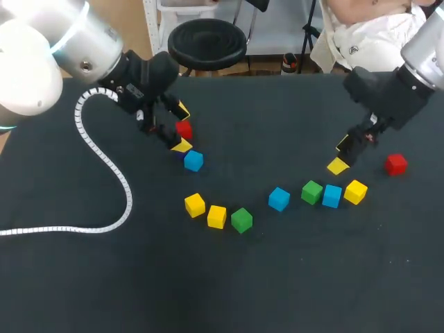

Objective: Place the blue cubes, place green cubes on the blue cubes, place the yellow cubes on the green cubes, then place the red cubes on the yellow cubes, and place purple cube on the red cubes.

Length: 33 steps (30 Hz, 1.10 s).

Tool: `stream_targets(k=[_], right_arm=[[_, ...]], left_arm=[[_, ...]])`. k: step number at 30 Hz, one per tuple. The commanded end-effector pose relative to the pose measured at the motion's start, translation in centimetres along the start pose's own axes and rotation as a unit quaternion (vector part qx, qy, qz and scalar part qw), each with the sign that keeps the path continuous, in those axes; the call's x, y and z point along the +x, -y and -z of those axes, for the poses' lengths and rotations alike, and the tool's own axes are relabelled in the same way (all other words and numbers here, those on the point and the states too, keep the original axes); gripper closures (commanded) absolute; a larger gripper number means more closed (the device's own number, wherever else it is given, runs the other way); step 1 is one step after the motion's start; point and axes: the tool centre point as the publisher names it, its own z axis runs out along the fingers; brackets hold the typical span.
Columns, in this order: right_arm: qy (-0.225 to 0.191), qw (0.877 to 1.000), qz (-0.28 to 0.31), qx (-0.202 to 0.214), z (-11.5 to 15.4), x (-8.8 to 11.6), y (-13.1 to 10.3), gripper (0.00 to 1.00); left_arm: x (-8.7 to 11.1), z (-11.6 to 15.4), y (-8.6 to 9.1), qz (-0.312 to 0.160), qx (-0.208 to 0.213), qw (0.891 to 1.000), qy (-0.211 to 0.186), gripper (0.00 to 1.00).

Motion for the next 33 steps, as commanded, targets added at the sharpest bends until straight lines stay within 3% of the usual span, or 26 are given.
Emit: stream_targets(k=[1, 3, 7, 11, 17, 26, 33], right_arm=[[-0.026, 0.998, 0.047, -0.022, -2.0, -1.2, -2.4, 0.0], [-0.036, 0.996, 0.074, -0.031, -3.0, -1.5, -3.5, 0.0], [-0.037, 0.989, 0.142, -0.01, -5.2, -2.5, -6.5, 0.0], [-0.04, 0.982, 0.186, 0.015, -7.3, -2.6, -7.3, 0.0], [-0.007, 0.982, 0.183, 0.046, -9.2, -1.8, -6.7, 0.0], [0.042, 0.987, 0.116, 0.105, -9.6, -1.7, -5.8, 0.0], [0.042, 0.989, 0.108, 0.097, -10.6, -2.5, -4.7, 0.0]], left_arm=[[0.1, 0.0, 0.0, -0.001, 0.0, 1.0, 0.0, 0.0], [0.1, 0.0, 0.0, -0.001, 0.0, 1.0, 0.0, 0.0], [0.1, 0.0, 0.0, -0.001, 0.0, 1.0, 0.0, 0.0], [0.1, 0.0, 0.0, -0.001, 0.0, 1.0, 0.0, 0.0], [0.1, 0.0, 0.0, -0.001, 0.0, 1.0, 0.0, 0.0], [0.1, 0.0, 0.0, -0.001, 0.0, 1.0, 0.0, 0.0], [0.1, 0.0, 0.0, -0.001, 0.0, 1.0, 0.0, 0.0]])
